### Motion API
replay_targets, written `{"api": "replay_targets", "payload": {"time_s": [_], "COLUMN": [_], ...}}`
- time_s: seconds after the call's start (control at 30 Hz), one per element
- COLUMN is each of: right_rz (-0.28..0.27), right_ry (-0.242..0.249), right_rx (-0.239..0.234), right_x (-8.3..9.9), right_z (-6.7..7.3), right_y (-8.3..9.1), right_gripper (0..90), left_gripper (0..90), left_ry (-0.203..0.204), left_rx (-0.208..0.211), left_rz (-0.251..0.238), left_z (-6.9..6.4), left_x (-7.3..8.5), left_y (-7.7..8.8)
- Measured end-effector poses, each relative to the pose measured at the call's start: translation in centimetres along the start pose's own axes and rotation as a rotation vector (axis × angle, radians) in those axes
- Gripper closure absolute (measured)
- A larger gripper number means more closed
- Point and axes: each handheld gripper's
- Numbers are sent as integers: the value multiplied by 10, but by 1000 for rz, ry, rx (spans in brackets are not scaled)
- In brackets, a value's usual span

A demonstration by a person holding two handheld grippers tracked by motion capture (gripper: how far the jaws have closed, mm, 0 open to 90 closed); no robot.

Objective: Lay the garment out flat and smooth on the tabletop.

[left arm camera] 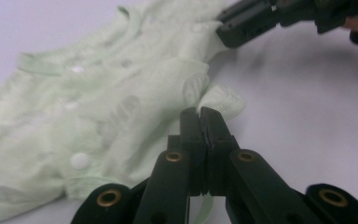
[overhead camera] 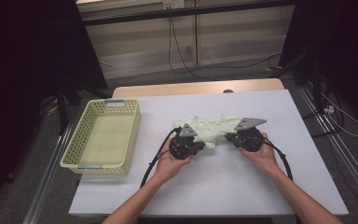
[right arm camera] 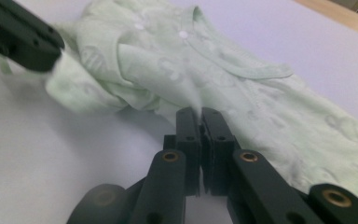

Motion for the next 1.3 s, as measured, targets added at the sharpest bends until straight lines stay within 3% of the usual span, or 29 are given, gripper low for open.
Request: {"api": "replay_targets", "payload": {"time_s": [0.2,0.37,0.47,0.63,0.73,0.87,1.0,1.03,1.13,1.27,1.3], "right_rz": [-41,-73,-83,-46,-75,-104,-117,-107,-47,0,15], "right_ry": [-25,-43,-48,-21,-4,2,16,23,55,93,101], "right_rx": [0,9,8,51,75,74,-17,-55,-103,-96,-83], "right_x": [-1,-2,-4,-3,-7,-10,-13,-13,-10,-10,-11], "right_z": [-5,-9,-9,-6,-1,4,9,12,20,25,26], "right_y": [17,26,27,20,24,28,28,25,9,-10,-20], "right_gripper": [863,862,839,732,681,702,805,815,791,724,652], "left_gripper": [891,891,891,891,891,891,890,890,890,890,889], "left_ry": [36,76,80,92,113,157,179,182,174,198,206], "left_rx": [-19,-31,-36,-46,-73,-97,-115,-122,-143,-143,-142], "left_rz": [-63,-107,-121,-116,-117,-109,-96,-92,-70,-81,-82], "left_z": [15,24,27,28,35,48,54,54,56,59,59], "left_x": [-3,-6,-8,-8,-7,-7,-4,-4,-4,-4,-5], "left_y": [23,34,38,34,30,21,11,8,4,1,0]}}
Point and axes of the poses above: each handheld gripper's, and its own axes: y roughly backward along the jaws, x roughly out of its underside, z roughly to its left
